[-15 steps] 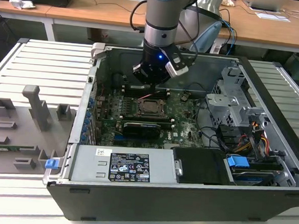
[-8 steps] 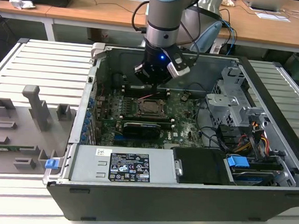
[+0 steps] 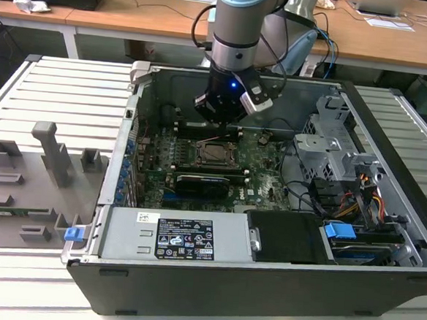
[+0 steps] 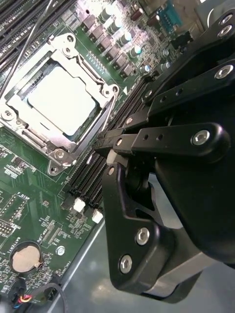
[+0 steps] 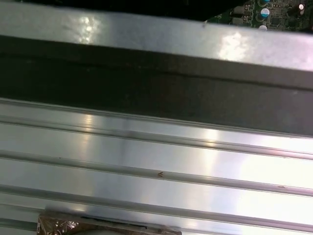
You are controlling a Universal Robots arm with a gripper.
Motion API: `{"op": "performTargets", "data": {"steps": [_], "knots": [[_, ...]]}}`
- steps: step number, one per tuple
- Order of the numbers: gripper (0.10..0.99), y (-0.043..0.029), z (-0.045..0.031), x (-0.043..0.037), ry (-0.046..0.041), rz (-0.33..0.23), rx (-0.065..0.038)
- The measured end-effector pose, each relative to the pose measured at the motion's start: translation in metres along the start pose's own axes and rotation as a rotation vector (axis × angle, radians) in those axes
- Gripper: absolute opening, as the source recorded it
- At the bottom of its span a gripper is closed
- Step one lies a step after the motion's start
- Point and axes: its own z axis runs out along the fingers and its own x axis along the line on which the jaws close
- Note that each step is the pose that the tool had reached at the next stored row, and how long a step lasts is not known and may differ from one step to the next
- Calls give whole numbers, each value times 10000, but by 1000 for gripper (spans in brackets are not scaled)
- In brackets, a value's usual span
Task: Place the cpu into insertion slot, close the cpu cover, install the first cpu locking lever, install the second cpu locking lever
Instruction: 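Install the first cpu locking lever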
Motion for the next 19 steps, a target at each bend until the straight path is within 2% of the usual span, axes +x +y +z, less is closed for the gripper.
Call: {"op": "performTargets", "data": {"steps": [7,19], "knots": [[106,-5,52,-19,-19,325,10],[106,-14,164,-34,-19,377,38]]}}
